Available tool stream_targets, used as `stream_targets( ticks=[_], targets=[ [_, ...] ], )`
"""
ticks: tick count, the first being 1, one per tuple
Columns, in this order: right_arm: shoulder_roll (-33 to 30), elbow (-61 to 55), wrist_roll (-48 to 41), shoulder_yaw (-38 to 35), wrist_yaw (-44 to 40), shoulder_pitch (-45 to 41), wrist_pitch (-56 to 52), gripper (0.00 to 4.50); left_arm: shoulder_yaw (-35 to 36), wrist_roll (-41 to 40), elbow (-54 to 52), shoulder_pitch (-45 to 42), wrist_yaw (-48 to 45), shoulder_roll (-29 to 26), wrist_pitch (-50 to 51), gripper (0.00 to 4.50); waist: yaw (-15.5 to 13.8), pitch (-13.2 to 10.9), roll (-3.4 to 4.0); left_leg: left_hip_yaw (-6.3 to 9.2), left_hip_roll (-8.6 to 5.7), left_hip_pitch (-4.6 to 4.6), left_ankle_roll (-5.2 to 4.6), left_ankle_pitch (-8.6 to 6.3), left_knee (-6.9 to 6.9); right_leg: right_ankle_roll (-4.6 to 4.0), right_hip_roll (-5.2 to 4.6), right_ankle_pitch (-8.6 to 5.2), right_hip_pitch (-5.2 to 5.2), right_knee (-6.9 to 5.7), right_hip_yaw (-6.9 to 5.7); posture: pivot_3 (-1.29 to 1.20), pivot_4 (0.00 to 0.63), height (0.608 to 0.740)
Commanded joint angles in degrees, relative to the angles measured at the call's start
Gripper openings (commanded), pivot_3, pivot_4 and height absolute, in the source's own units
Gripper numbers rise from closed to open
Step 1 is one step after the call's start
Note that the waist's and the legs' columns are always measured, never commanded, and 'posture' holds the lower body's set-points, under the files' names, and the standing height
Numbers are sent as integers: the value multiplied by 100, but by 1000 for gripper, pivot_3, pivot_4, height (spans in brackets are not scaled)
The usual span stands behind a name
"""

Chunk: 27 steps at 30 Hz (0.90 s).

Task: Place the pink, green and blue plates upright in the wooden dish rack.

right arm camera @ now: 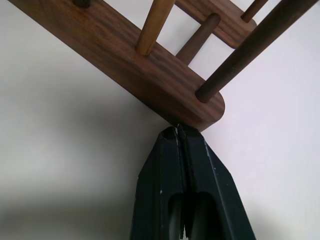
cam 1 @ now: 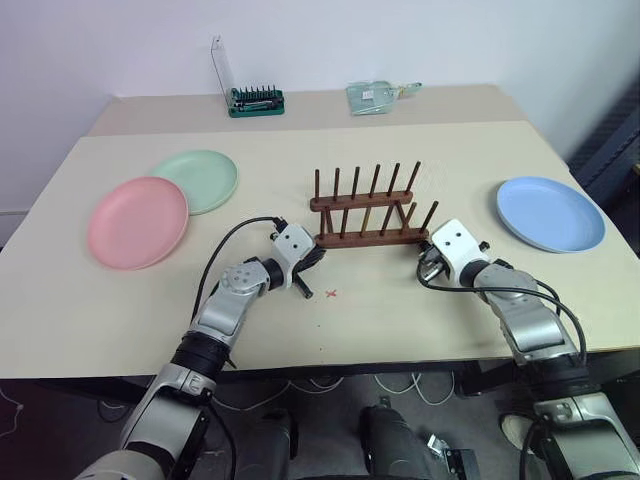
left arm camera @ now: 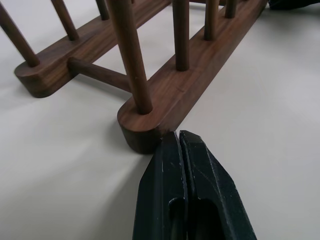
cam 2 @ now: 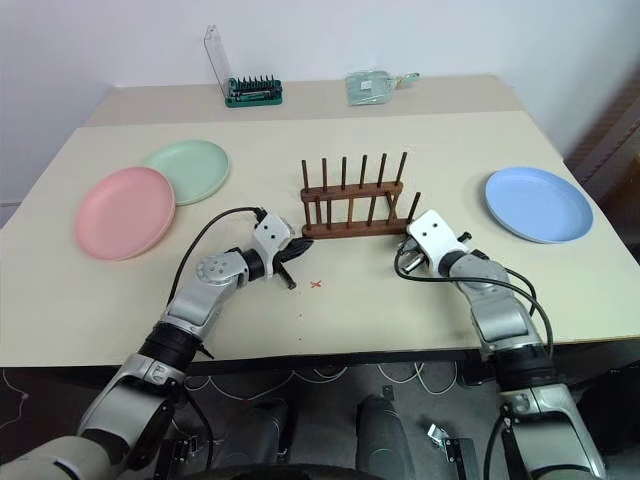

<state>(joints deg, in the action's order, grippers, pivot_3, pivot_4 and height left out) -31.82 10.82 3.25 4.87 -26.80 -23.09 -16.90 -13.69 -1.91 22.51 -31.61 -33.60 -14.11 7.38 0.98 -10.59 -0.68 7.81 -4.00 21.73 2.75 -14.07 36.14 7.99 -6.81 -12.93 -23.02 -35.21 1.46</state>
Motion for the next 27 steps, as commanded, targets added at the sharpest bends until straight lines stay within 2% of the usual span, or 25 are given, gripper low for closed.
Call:
stream_targets(
  ticks=[1, 5, 9, 12, 14, 19, 20, 23, 27],
  targets=[
    [81, 72, 81, 39, -3, -113, 160, 10, 148, 129, 269, -17, 154, -48, 6, 0, 2, 0, 1, 0, 0, -1, 0, 0, 0, 0, 0, 0, 0, 0, 0, 0, 150, 740],
    [-139, -304, 121, 22, -209, 144, 203, 10, 233, 66, -34, 141, 69, -151, -97, 0, 5, 0, 1, 0, 0, 0, 0, 0, -3, 0, 0, 0, 0, 0, 0, 0, 150, 740],
    [-507, -1198, -122, -174, -694, 641, 42, 10, 699, -450, -978, 600, -438, -721, 357, 0, 41, 0, 2, 1, 2, 3, 0, -1, -14, 1, 0, -1, -10, -2, 1, 0, 150, 740],
    [-590, -1926, -717, -391, -1179, 956, -279, 878, 1290, -1185, -1711, 971, -826, -1123, 812, 871, 44, -4, 4, 1, 6, 7, -1, -1, -16, 1, 3, -2, -17, -3, 1, 0, 150, 740],
    [-626, -2411, -1108, -468, -1493, 1059, -578, 1819, 1866, -1522, -1929, 1046, -709, -1333, 1023, 1854, 15, -10, 5, 3, 7, 15, -1, -1, -14, 1, 3, -2, -19, -1, 1, 0, 150, 740],
    [-648, -2867, -1156, -292, -1649, 824, -723, 4294, 3226, -1440, -1707, 704, 887, -1622, 1378, 4370, -18, -11, -1, 10, 4, 31, -1, -1, -1, 2, 3, -3, -25, 3, -3, 0, 150, 740],
    [-629, -2878, -1124, -226, -1669, 744, -692, 4443, 3530, -1394, -1614, 615, 1350, -1661, 1534, 4483, -20, -11, -1, 10, 3, 31, 0, -1, -1, 3, 2, -3, -26, 3, -3, 0, 150, 740],
    [-559, -2832, -1134, -39, -1778, 508, -641, 4443, 4433, -1347, -1209, 507, 2573, -1794, 2006, 4483, 2, -11, -1, 10, 2, 31, 0, -1, -6, 5, 2, -5, -30, 4, -3, 0, 150, 740],
    [-547, -2880, -1266, 25, -1938, 382, -640, 4443, 4936, -1520, -855, 425, 3166, -1830, 2552, 4483, -15, -12, -4, 10, 2, 33, 0, -1, -9, 6, 2, -4, -35, 0, -3, 0, 150, 740]
  ],
)
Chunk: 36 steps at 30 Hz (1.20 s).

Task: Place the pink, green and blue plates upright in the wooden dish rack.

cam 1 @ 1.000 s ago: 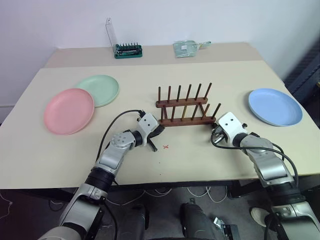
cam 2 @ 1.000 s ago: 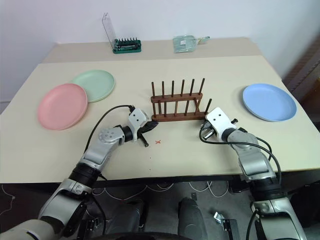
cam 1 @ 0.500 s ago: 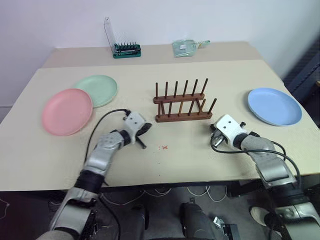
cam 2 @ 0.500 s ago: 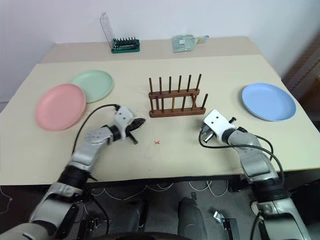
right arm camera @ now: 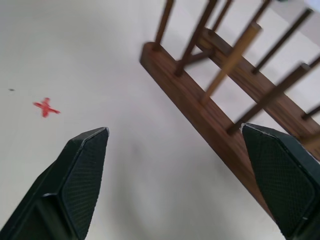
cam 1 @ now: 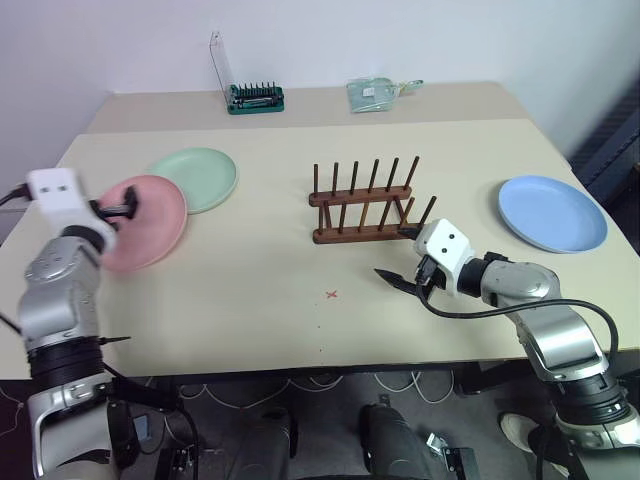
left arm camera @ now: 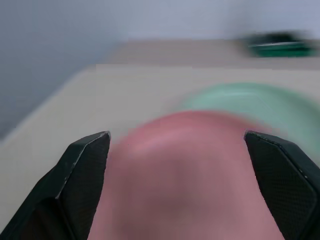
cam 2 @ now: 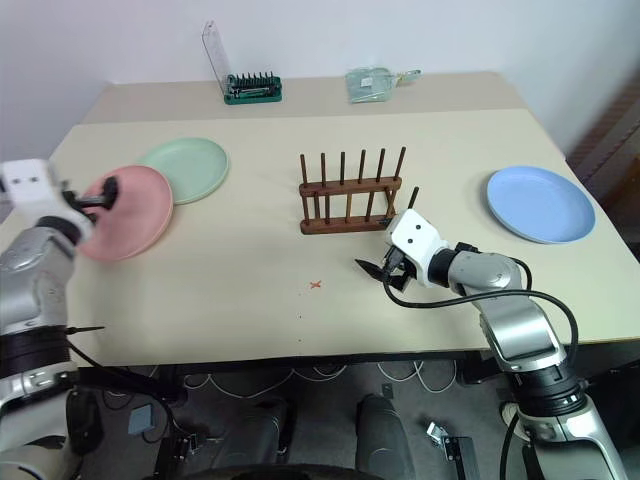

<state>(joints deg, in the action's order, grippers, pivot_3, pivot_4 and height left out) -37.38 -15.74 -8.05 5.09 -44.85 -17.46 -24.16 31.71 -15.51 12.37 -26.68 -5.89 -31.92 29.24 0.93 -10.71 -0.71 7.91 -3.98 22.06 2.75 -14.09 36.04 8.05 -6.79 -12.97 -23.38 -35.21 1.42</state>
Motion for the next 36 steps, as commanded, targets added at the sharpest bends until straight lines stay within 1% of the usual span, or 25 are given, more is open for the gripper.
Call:
stream_targets(
  ticks=[1, 5, 10, 11, 13, 16, 17, 19, 24, 26, 29, 31, 33, 35, 36],
  targets=[
    [9, -257, -188, 2, -195, -231, 96, 4443, 531, -263, 242, -56, 471, -39, 585, 4483, -25, -1, -3, 0, -1, 3, 0, 0, 3, 0, 0, 0, 0, 0, 0, 0, 150, 740],
    [23, -203, -183, 27, -242, -353, 201, 4443, 619, -564, 394, 10, 333, -1, 1135, 4483, -37, 1, -21, 7, -4, 10, 1, 0, 10, 0, -2, 1, 0, 1, -4, 0, 150, 740],
    [13, -236, -113, 15, -171, -233, 293, 4443, 636, -827, 633, -45, 184, 76, 1363, 4483, -17, 3, -25, 7, -3, 10, 2, 0, 7, -1, -1, 1, -3, 0, -5, 0, 150, 740],
    [7, -264, -113, 6, -160, -198, 291, 4500, 645, -874, 645, -51, 169, 90, 1356, 3965, -17, 3, -25, 7, -3, 10, 3, 1, 7, -1, -1, 1, -4, -1, -5, 0, 150, 740],
    [-20, -305, -101, -9, -149, -134, 300, 4500, 646, -873, 662, -56, 250, 110, 1282, 3206, -17, 3, -25, 7, -3, 10, 3, 1, 6, -1, -1, 1, -5, -2, -5, 0, 150, 740],
    [-79, -394, -80, -69, -112, -12, 304, 4500, 650, -839, 733, -88, 399, 158, 1106, 1593, -16, 3, -25, 6, -3, 10, 4, 1, 6, -2, -1, 1, -6, -2, -4, 0, 150, 740],
    [-96, -430, -83, -87, -106, 20, 300, 4500, 639, -856, 751, -99, 391, 165, 1061, 1147, -20, 3, -25, 6, -3, 10, 4, 1, 5, -2, -1, 1, -6, -2, -5, 0, 150, 740],
    [-121, -505, -102, -127, -104, 69, 281, 4500, 673, -897, 771, -151, 394, 206, 816, 78, -23, 3, -25, 6, -3, 11, 4, 1, 5, -2, -2, 1, -6, -1, -5, 0, 150, 740],
    [-251, -668, -227, -332, -179, 41, 268, 4500, 898, -1190, 525, -274, 102, 388, -393, 28, -27, 3, -26, 4, -3, 12, 6, 1, 6, -2, -3, 1, -4, 2, -4, 0, 150, 740],
    [-302, -710, -300, -426, -202, -60, 259, 4500, 975, -1379, 376, -337, 22, 469, -672, 28, -25, 2, -28, 4, -3, 14, 6, 1, 6, -2, -3, 2, -6, 2, -4, 0, 150, 740],
    [-264, -822, -437, -439, -201, -635, 152, 4500, 616, -1317, -207, -426, -178, 472, -1043, 28, -10, -4, -36, 4, -1, 16, 7, 2, 6, -3, -2, 2, -9, 2, -4, 0, 150, 740],
    [-254, -830, -401, -356, -190, -859, 127, 4500, 431, -1269, -443, -450, -258, 481, -1189, 28, -20, -4, -36, 5, -1, 25, 11, 4, 7, -4, -2, 3, -16, 2, -5, 0, 150, 740],
    [-115, -720, -26, 4, -51, -1343, 367, 4500, -11, -1116, -906, -657, -199, 573, -1234, 28, -26, -3, -38, 4, -2, 25, 11, 4, 7, -4, -3, 3, -14, 5, -5, 0, 150, 740],
    [15, -478, 817, 549, 283, -1813, 893, 4500, -514, -939, -1296, -867, -96, 751, -1223, 28, -34, -4, -39, 4, -3, 27, 11, 4, 9, -4, -3, 3, -15, 5, -5, 0, 150, 740],
    [35, -370, 1161, 735, 403, -1935, 1140, 4500, -657, -881, -1394, -916, -67, 814, -1209, 28, -44, -3, -41, 4, -4, 27, 11, 5, 10, -4, -3, 3, -14, 5, -5, 0, 150, 740]
  ],
)
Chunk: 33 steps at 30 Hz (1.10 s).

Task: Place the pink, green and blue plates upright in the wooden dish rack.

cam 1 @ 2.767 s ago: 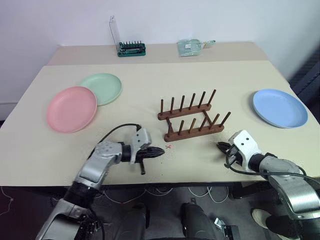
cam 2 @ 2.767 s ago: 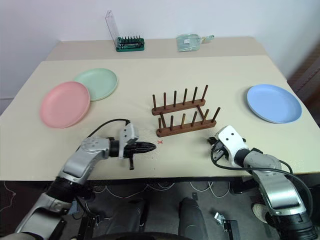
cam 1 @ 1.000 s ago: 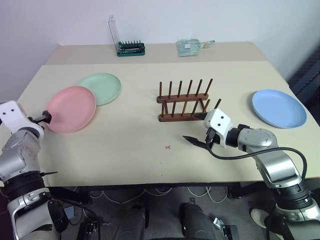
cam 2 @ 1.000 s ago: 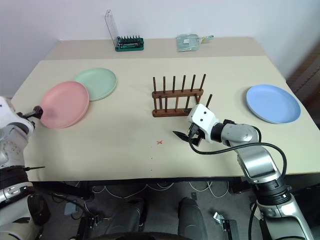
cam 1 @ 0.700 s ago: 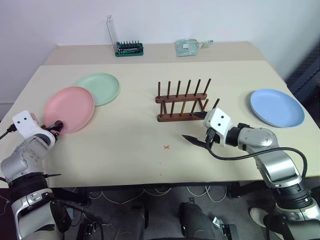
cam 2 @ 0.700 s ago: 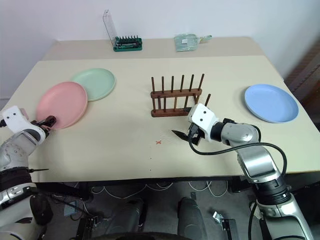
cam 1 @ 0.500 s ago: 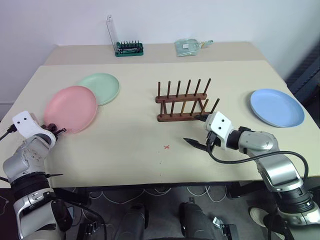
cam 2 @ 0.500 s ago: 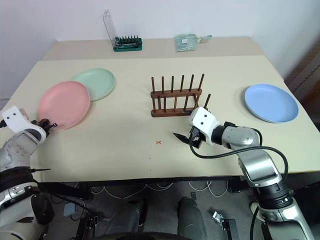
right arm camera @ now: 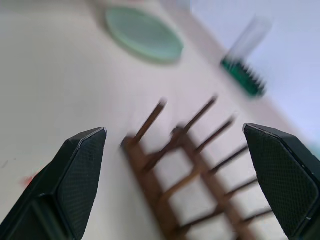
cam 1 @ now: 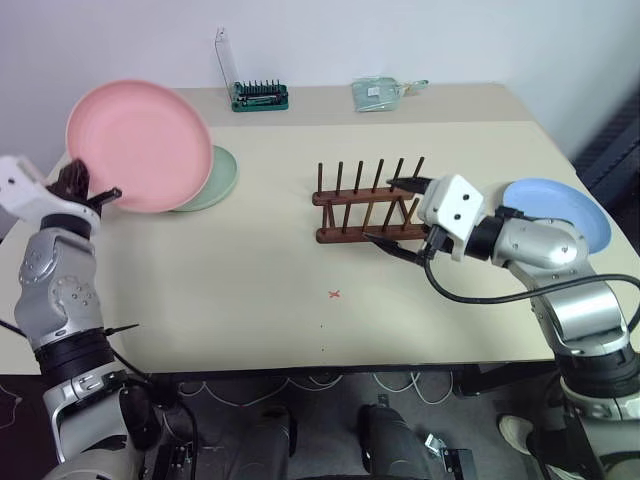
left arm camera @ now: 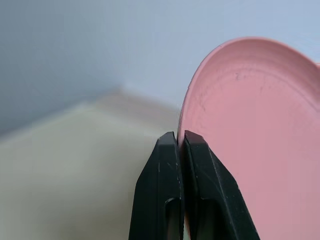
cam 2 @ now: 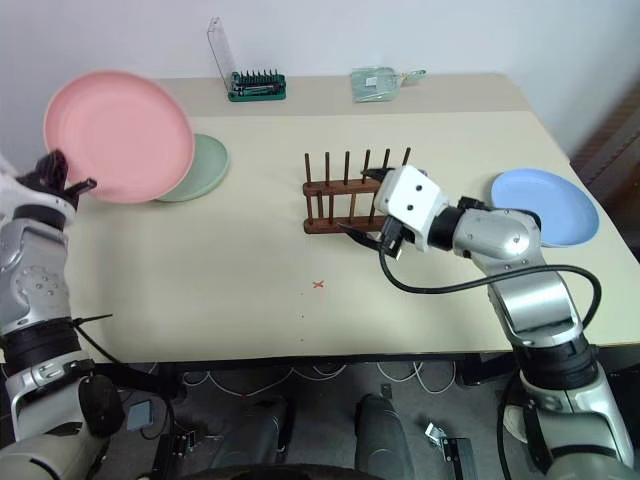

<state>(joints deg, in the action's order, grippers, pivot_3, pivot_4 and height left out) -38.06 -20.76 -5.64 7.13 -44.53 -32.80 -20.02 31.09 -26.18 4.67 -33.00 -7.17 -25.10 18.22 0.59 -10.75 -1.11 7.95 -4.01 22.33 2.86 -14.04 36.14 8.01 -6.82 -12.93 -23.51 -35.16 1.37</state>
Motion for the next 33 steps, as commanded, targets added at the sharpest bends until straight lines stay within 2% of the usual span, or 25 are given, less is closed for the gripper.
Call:
stream_targets(
  ticks=[1, 9, 12, 17, 18, 19, 26, 27, 30, 33],
  targets=[
    [138, 249, 1248, 726, 475, -525, 965, 4500, -803, 328, -738, -322, 68, 194, -139, 28, -14, 1, -2, 1, -1, 0, 0, 0, 1, 0, 0, 0, 0, 0, -1, 0, 150, 740],
    [766, 914, 2573, 1418, 1119, -1135, 1920, 4500, -2155, 688, -1743, -746, 545, 1141, 375, 28, 45, 1, -5, -2, -1, 8, 30, 18, -4, 0, 0, 1, -17, -4, 2, 0, 150, 740],
    [849, 1127, 2906, 1532, 1212, -1193, 2124, 4500, -2411, 614, -2009, -791, 651, 1472, 669, 28, 34, 1, -5, -3, -2, 8, 30, 18, -4, 0, 0, 1, -16, -4, 2, 0, 150, 740],
    [813, 1543, 3441, 1610, 1406, -1137, 2393, 4500, -2531, 483, -2313, -736, 575, 1683, 941, 28, 36, 0, -5, -3, -2, 8, 29, 18, -3, 0, 1, 1, -14, -3, 2, 0, 150, 740],
    [805, 1597, 3528, 1606, 1444, -1140, 2419, 3918, -2518, 448, -2338, -737, 544, 1691, 961, 0, 40, 0, -4, -3, -2, 7, 29, 18, -4, 0, 1, 0, -14, -3, 2, 0, 150, 740],
    [804, 1625, 3591, 1590, 1469, -1139, 2445, 3646, -2509, 434, -2355, -733, 511, 1686, 974, 0, 43, 0, -4, -3, -2, 7, 29, 18, -4, 0, 1, 0, -15, -3, 2, 0, 150, 740],
    [808, 1707, 3805, 1475, 1628, -1143, 2592, 19, -2317, 312, -2246, -709, 492, 1720, 1042, 0, 47, 0, -4, -3, -2, 7, 30, 18, -4, 0, 2, 0, -14, -3, 3, 0, 150, 740],
    [811, 1714, 3809, 1468, 1629, -1139, 2607, 19, -2304, 309, -2244, -712, 488, 1730, 1054, 0, 38, 0, -5, -3, -2, 7, 29, 18, -4, 0, 2, 0, -15, -3, 3, 0, 150, 740],
    [769, 1732, 3847, 1369, 1673, -1095, 2634, 0, -2010, 162, -2234, -752, 579, 1888, 787, 967, 18, -2, -7, -4, -4, 8, 29, 18, -2, -1, 1, 0, -12, 0, 4, 0, 150, 740],
    [689, 1791, 3752, 1159, 1746, -1069, 2642, 0, -1575, 166, -2089, -905, 874, 1929, 438, 2505, 16, -2, -8, -2, -3, 7, 30, 19, -1, -1, 1, 0, -9, 2, 3, 0, 150, 740]
  ],
)
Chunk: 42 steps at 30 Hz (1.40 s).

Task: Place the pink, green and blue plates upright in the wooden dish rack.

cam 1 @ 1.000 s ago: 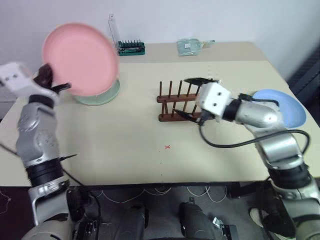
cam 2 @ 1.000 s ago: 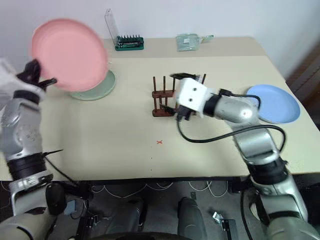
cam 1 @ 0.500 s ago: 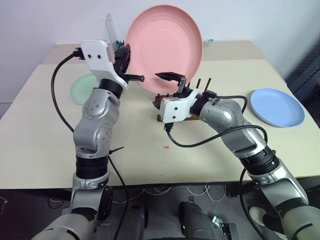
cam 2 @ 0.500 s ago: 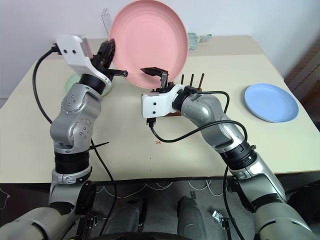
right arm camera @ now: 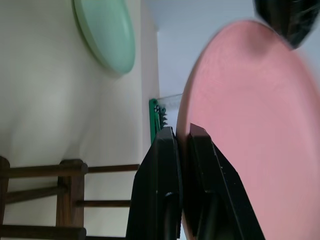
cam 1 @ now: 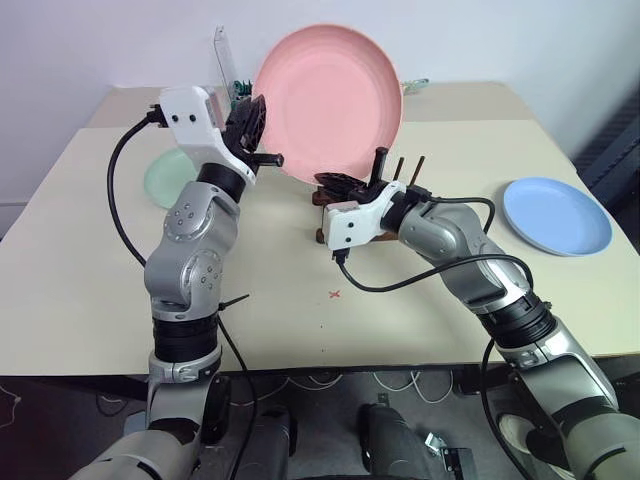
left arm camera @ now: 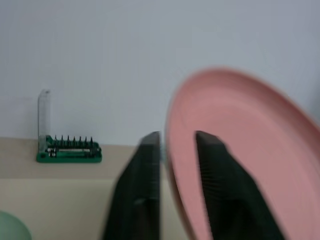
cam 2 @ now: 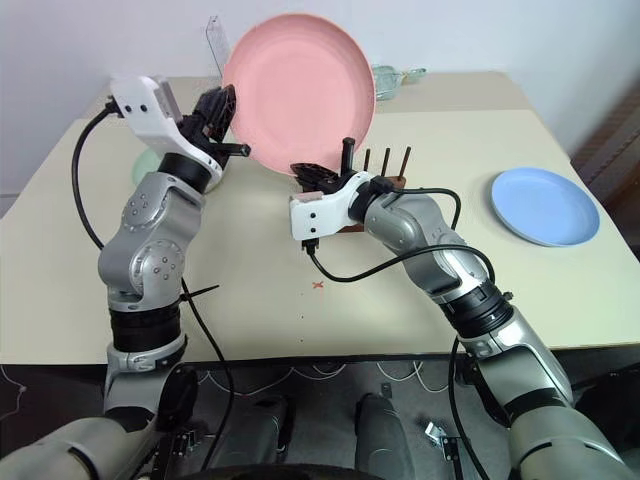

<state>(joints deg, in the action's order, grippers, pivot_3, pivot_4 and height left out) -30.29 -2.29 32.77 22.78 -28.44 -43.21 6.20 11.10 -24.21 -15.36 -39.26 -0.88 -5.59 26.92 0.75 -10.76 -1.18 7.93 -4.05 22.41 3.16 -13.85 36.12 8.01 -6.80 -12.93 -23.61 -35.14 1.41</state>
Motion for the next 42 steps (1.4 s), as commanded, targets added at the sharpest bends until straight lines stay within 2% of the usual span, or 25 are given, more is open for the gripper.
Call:
stream_targets(
  ticks=[1, 5, 9, 11, 12, 13, 15, 17, 19, 22, 26, 42],
  targets=[
    [-107, -50, -177, -524, 148, -17, 4, 0, 564, -13, -7, -324, 311, -76, -548, 2903, -1, -1, -1, 1, 1, 0, 0, 0, -1, 0, 1, 0, -1, 0, 0, 0, 150, 740],
    [-193, -145, -841, -1169, 42, 71, -17, 0, 981, 128, 439, -406, 418, -467, -857, 2903, 4, -1, 0, -1, 1, -1, 0, 0, -4, 0, 1, 0, -2, 0, 1, 0, 150, 740],
    [-248, -391, -1971, -1911, -306, 186, -186, 0, 737, 333, 849, -110, -302, -1163, -897, 2903, 12, -1, 0, -1, 0, -1, -2, -1, -3, 0, 1, 0, 0, 0, 0, 0, 150, 740],
    [-205, -634, -2791, -2313, -620, 229, -690, 0, 547, 99, 930, 214, -1010, -1439, -671, 2903, 16, -1, 1, -2, 0, -1, -4, -2, -4, 0, 1, 0, 1, 2, 0, 0, 150, 740],
    [-160, -781, -3251, -2538, -739, 239, -1086, 0, 457, -134, 889, 460, -1532, -1564, -583, 2903, 19, -1, 1, -1, 1, -1, -11, -6, -4, 0, 1, 0, 2, 1, 0, 0, 150, 740],
    [-73, -1065, -4106, -2877, -879, 273, -1854, 0, 258, -433, 653, 974, -2357, -1818, -459, 2903, 20, -1, 2, 0, 1, -1, -25, -14, -5, 0, 1, 0, 2, 1, 0, 0, 150, 740],
    [22, -1540, -5532, -3377, -1004, 325, -3080, 0, 31, -794, 361, 1728, -3368, -2188, -269, 2903, 57, -2, 8, 0, 4, -2, -31, -17, -8, -1, 1, 0, 0, 0, 2, 0, 150, 740],
    [78, -1801, -6840, -3908, -901, 342, -4049, 0, -217, -830, 298, 2397, -3954, -2599, -21, 2903, 64, -7, 17, -1, 5, -2, -36, -21, -13, -4, 0, -1, -5, 0, 6, 0, 150, 740],
    [103, -1809, -7512, -4213, -667, 295, -4600, 0, -420, -756, 243, 2778, -4306, -2844, 4, 2903, 42, -12, 25, 0, 12, -2, -37, -21, -15, -10, 4, 0, -8, -4, 4, 0, 150, 740],
    [49, -1536, -7837, -4316, -306, 291, -5154, 0, -922, -341, 89, 3099, -4665, -3099, -271, 2903, 3, -13, 27, -1, 14, -3, -37, -21, -15, -34, 5, -6, -8, -4, 2, 0, 150, 740],
    [216, -1278, -8588, -4494, -61, 341, -5657, 0, -1098, -473, -55, 3018, -4634, -2834, -145, 2903, -7, -12, 28, -4, 10, -2, -37, -21, -8, -34, 2, -6, 0, 7, 2, 0, 150, 740],
    [425, -33, -9656, -4990, 1045, -148, -6043, 0, -1431, -477, -408, 3090, -4710, -2503, -68, 2903, 21, -17, 39, -10, 12, 0, -38, -21, -14, -14, 2, 5, -10, -1, 3, 0, 150, 740]
  ],
)
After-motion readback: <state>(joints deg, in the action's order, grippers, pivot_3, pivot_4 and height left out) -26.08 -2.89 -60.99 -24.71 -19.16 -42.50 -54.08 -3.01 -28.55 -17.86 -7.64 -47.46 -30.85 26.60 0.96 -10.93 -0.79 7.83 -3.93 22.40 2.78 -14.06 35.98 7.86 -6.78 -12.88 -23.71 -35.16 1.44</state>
